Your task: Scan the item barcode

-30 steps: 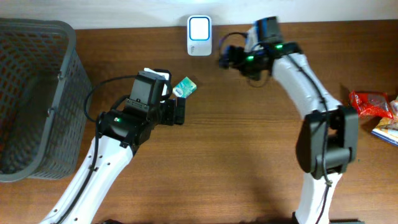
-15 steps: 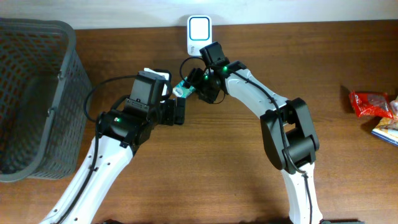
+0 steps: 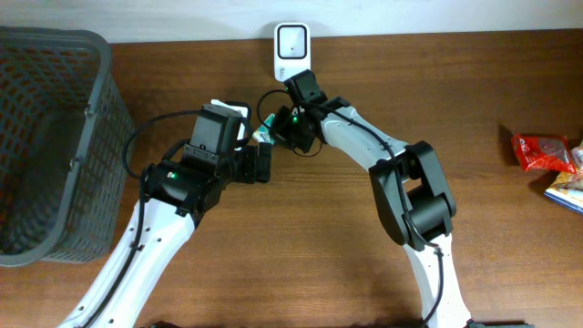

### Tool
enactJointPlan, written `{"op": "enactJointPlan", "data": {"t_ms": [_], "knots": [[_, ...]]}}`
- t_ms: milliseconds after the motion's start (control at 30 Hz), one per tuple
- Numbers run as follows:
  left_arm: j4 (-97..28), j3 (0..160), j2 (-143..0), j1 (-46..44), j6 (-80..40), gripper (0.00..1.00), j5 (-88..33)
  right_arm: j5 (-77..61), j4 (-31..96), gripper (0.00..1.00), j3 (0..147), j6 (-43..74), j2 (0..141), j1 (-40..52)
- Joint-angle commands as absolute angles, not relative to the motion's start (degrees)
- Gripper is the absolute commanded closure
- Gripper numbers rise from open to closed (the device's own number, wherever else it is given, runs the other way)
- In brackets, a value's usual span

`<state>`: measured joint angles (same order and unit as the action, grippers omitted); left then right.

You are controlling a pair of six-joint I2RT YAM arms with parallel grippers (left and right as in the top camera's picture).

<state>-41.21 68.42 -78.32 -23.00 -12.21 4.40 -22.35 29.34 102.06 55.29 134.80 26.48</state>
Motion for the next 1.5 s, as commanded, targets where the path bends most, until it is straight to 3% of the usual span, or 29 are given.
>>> {"op": "enactJointPlan", "data": {"t_ms": [0, 200, 467, 733, 833, 867, 900, 933, 1000, 1167, 1267, 1467], "knots": [[-41.28, 68.6, -78.11, -23.09, -12.32, 0.01, 3.81, -29.85, 31.46, 0.96, 101.58, 44.51, 135.44, 23.66], [-41.25, 68.6, -78.08, -23.09, -12.32, 0.01, 3.84, -72.93, 33.65, 0.96, 101.58, 7.66, 133.69, 14.72], [-41.25, 68.6, -78.08, -23.09, -12.32, 0.01, 3.81, -75.77, 56.64, 0.96, 101.56, -23.79, 133.69, 8.93], [-41.25, 68.6, -78.08, -23.09, -12.32, 0.01, 3.81, -71.66, 56.88, 0.96, 101.56, -22.68, 133.69, 8.97], [-41.25, 68.6, -78.08, -23.09, -12.32, 0.01, 3.81, -36.73, 56.12, 0.96, 101.56, 3.55, 133.69, 8.97], [-41.28, 68.6, -78.08, -23.09, -12.32, 0.01, 3.81, -30.28, 56.77, 0.89, 101.56, 7.62, 133.69, 8.97], [-41.3, 68.6, -78.08, -23.09, -12.34, 0.01, 3.81, -26.28, 57.36, 0.7, 101.56, 9.89, 133.69, 8.97], [-41.28, 68.6, -78.08, -23.09, -12.32, 0.01, 3.81, -24.77, 57.89, 0.26, 101.58, 10.0, 133.69, 8.86], [-41.25, 68.6, -78.08, -23.09, -12.34, 0.01, 3.81, -24.58, 60.07, 0.18, 102.52, 11.27, 133.43, 8.47], [-41.28, 68.6, -78.08, -23.09, -12.32, 0.01, 3.81, -22.94, 71.57, 0.17, 115.85, 11.38, 131.41, 7.99], [-41.28, 68.6, -78.08, -23.09, -12.32, 0.01, 3.81, -16.82, 72.9, 0.18, 121.16, 11.22, 131.39, 12.53], [-41.28, 68.6, -78.08, -23.09, -12.34, 0.01, 3.81, 0.95, 68.88, 0.4, 120.62, 20.71, 131.61, 24.29]]}}
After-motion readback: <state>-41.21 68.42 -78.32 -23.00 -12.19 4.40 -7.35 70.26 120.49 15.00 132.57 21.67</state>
